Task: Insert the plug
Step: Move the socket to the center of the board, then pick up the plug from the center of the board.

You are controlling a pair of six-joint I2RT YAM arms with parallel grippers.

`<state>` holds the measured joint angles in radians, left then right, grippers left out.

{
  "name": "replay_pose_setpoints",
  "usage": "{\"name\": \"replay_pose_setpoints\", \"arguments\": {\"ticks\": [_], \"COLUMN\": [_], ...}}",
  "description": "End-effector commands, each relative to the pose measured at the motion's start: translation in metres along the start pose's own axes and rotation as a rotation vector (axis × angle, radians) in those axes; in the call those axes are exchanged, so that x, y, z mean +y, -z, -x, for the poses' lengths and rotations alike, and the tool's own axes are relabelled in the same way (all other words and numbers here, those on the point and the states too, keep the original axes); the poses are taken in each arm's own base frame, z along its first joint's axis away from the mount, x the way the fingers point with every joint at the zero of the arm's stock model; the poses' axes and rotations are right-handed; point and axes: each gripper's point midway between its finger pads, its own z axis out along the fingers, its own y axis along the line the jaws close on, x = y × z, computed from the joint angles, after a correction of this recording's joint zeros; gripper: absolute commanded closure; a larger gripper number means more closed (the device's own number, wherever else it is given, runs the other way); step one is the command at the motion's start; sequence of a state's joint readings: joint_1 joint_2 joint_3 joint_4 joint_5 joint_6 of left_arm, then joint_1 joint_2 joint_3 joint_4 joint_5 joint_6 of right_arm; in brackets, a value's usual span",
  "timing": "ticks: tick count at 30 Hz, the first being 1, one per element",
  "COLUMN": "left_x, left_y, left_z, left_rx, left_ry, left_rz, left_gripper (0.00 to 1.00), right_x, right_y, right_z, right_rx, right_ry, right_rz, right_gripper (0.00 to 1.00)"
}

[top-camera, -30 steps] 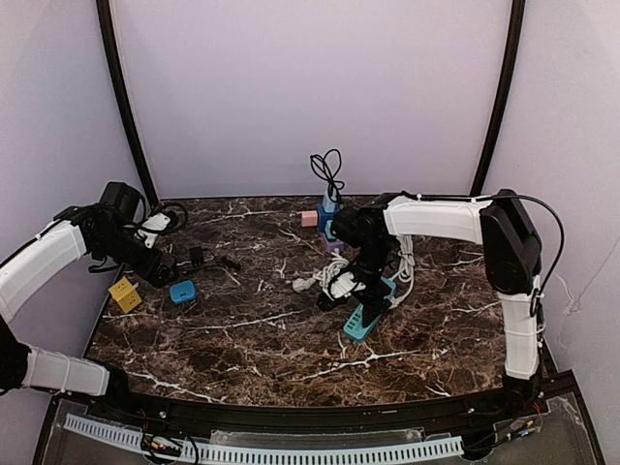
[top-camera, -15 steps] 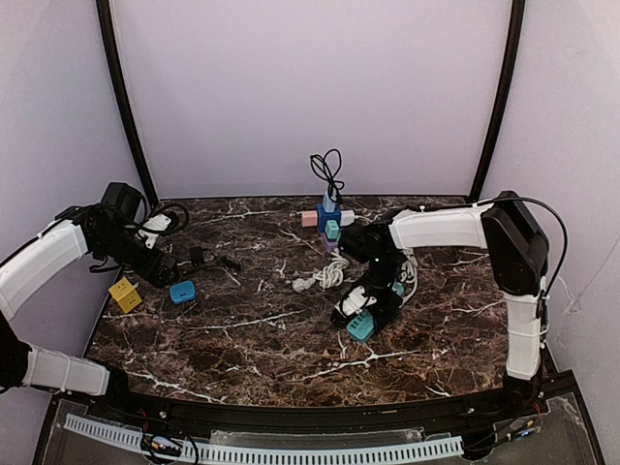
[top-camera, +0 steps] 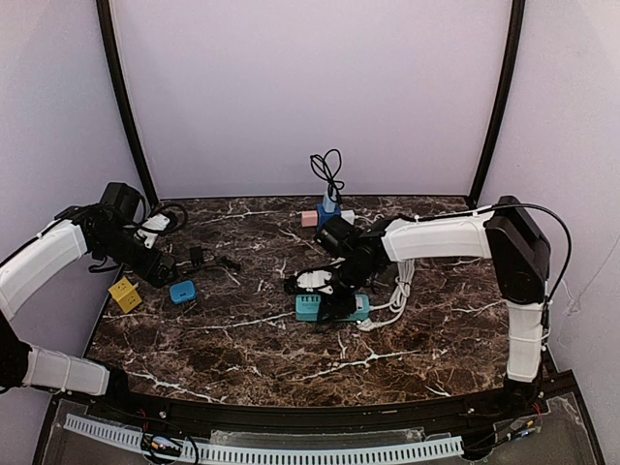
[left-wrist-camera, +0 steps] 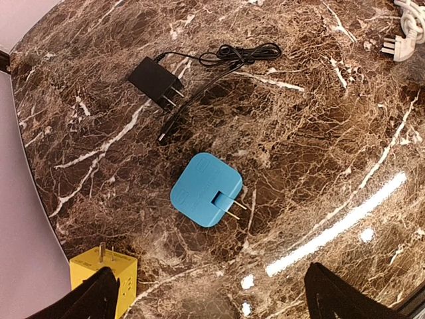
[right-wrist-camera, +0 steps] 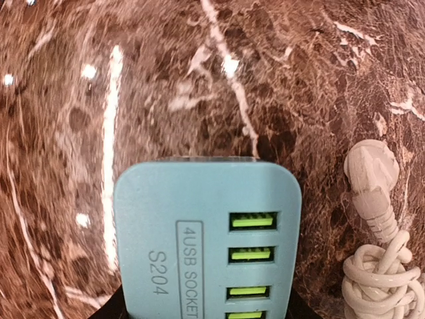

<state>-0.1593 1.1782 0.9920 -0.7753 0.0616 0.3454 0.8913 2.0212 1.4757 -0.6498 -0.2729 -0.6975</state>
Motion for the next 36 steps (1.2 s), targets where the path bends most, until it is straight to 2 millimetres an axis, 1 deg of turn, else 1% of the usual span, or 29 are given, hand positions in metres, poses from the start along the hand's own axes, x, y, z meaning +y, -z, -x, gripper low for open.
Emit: {"name": "replay_pose_setpoints", "arguments": {"ticks": [1,2,4,5,6,8,9,10,11,12,13,14,15,16,18,19,23,27,29,30,31,32,33,34,36], "left_x": [0.005,0.007,0.011,0.012,0.015,0.022,0.03,0.033,0.046,0.051,0.061,0.066,0.074,0.078,0.083,0.084,0.092,0.102,0.114,0.119,0.125,0.128,0.132,0.134,0.135], "left_y": [0.004,0.005,0.007,0.007,0.008,0.004,0.004,0.0,0.001,-0.001,0.0,0.0,0.001,0.001,0.004,0.006,0.004,-0.011,-0.019,-0.024,-0.025,-0.029,-0.032,-0.033,-0.036], "left_z": [-0.006,-0.007,-0.012,-0.013,-0.02,-0.031,-0.039,-0.044,-0.055,-0.06,-0.067,-0.07,-0.073,-0.074,-0.074,-0.074,-0.073,-0.076,-0.082,-0.085,-0.088,-0.09,-0.097,-0.097,-0.107], "left_rx": [0.023,0.03,0.051,0.058,0.084,0.14,0.168,0.194,0.228,0.247,0.259,0.263,0.258,0.259,0.245,0.241,0.251,0.301,0.356,0.377,0.381,0.388,0.4,0.395,0.42], "left_ry": [0.011,0.011,0.015,0.013,0.027,0.048,0.063,0.063,0.093,0.091,0.12,0.116,0.137,0.124,0.113,0.108,0.025,-0.046,-0.066,-0.083,-0.077,-0.094,-0.083,-0.094,-0.091], "left_rz": [0.019,0.026,0.032,0.029,0.027,0.023,0.034,0.032,0.069,0.073,0.088,0.089,0.099,0.098,0.076,0.065,0.07,0.038,0.051,0.043,0.043,0.027,0.012,-0.001,-0.039], "left_gripper": [0.0,0.0,0.0,0.0,0.01,0.0,0.0,0.0,0.01,0.0,0.0,0.01,0.0,0.0,0.0,0.0,0.0,0.0,0.0,0.0,0.0,0.03,0.03,0.05,0.06], "right_x": [0.012,0.02,0.025,0.026,0.025,0.021,0.019,0.017,0.016,0.015,0.015,0.015,0.014,0.014,0.015,0.016,0.016,0.014,0.016,0.017,0.019,0.021,0.023,0.023,0.024], "right_y": [-0.028,-0.036,-0.049,-0.054,-0.061,-0.067,-0.069,-0.072,-0.073,-0.075,-0.077,-0.079,-0.079,-0.079,-0.075,-0.071,-0.048,-0.017,-0.001,0.01,0.019,0.025,0.031,0.036,0.044], "right_z": [0.042,0.048,0.051,0.053,0.053,0.056,0.057,0.058,0.058,0.057,0.057,0.056,0.055,0.055,0.058,0.061,0.074,0.091,0.096,0.099,0.102,0.102,0.103,0.104,0.106], "right_rx": [-0.135,-0.134,-0.106,-0.098,-0.087,-0.084,-0.083,-0.08,-0.079,-0.078,-0.079,-0.076,-0.074,-0.074,-0.082,-0.091,-0.14,-0.235,-0.29,-0.323,-0.354,-0.379,-0.404,-0.426,-0.468], "right_ry": [-0.319,-0.302,-0.275,-0.267,-0.27,-0.274,-0.271,-0.264,-0.26,-0.253,-0.243,-0.233,-0.225,-0.216,-0.199,-0.185,-0.117,-0.064,-0.049,-0.042,-0.037,-0.033,-0.029,-0.026,-0.018], "right_rz": [-0.006,-0.017,-0.057,-0.067,-0.07,-0.077,-0.081,-0.085,-0.09,-0.094,-0.096,-0.097,-0.098,-0.097,-0.098,-0.099,-0.143,-0.199,-0.228,-0.245,-0.257,-0.266,-0.274,-0.285,-0.307], "right_gripper": [1.0,1.0,1.0,0.97,0.94,0.87,0.85,0.84,0.82,0.8,0.75,0.72,0.67,0.6,0.05,0.02,0.01,0.01,0.01,0.01,0.01,0.01,0.01,0.01,0.01]}}
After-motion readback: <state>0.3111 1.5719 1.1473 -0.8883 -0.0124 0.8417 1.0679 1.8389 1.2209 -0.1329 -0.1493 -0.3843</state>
